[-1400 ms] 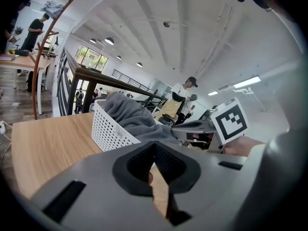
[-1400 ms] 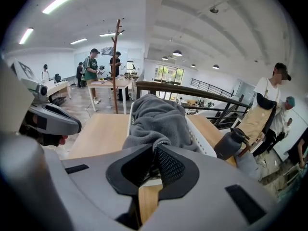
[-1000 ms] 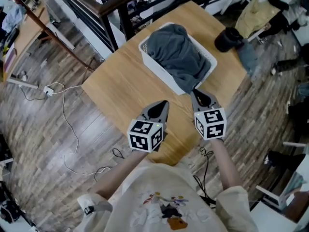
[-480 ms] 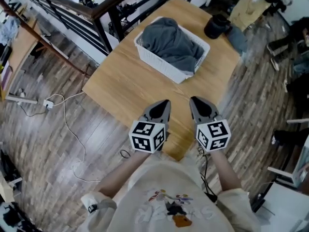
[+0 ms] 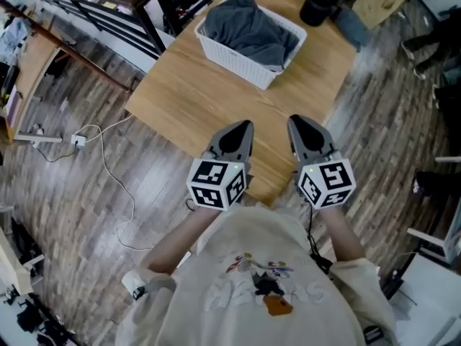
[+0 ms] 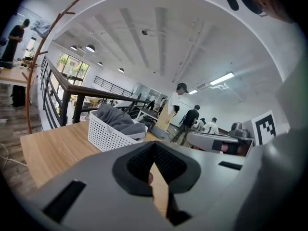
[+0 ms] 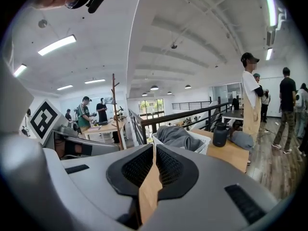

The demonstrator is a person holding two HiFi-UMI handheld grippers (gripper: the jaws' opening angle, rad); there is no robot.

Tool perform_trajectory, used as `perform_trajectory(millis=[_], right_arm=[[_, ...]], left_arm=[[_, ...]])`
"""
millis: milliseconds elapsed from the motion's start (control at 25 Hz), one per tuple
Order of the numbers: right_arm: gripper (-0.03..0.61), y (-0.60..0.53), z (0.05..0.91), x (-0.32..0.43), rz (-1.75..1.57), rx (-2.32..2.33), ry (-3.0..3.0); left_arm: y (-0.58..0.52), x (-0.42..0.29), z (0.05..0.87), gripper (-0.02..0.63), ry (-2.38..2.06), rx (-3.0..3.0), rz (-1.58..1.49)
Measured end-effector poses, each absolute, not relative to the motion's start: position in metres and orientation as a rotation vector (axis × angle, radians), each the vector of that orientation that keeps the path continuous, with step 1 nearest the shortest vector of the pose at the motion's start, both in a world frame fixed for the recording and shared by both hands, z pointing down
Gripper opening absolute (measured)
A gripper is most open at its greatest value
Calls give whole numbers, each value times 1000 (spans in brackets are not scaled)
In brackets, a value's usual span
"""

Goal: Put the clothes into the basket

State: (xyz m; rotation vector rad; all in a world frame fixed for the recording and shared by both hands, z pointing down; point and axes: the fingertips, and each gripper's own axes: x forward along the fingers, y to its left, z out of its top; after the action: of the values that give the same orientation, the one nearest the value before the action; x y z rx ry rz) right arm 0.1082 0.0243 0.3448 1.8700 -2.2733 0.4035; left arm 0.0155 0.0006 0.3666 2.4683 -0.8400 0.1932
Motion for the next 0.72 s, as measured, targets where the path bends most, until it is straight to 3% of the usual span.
perform_trajectory(millis=[720], right_arm=[[35, 207, 319, 151, 305, 1880, -2382]], left_arm=[[185, 85, 317, 2, -938, 2508, 88]])
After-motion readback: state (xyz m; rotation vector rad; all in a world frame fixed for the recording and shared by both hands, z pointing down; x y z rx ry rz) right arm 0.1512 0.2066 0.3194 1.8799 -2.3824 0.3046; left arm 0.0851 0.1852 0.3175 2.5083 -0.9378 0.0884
